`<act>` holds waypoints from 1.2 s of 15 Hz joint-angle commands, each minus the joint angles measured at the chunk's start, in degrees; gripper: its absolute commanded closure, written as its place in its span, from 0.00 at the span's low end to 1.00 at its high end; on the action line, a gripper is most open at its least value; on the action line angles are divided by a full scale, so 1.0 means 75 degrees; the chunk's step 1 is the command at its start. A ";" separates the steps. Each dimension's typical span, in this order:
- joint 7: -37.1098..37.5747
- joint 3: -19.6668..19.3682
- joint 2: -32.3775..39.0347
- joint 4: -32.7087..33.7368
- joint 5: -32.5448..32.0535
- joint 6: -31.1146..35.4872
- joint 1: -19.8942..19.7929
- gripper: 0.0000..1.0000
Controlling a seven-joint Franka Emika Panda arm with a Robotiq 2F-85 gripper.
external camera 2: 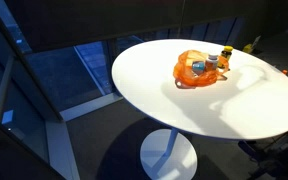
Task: Put the brown bottle in the plastic
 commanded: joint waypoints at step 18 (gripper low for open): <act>0.1554 0.1002 0.1302 0.0667 -0.0097 0.0126 0.0067 0.00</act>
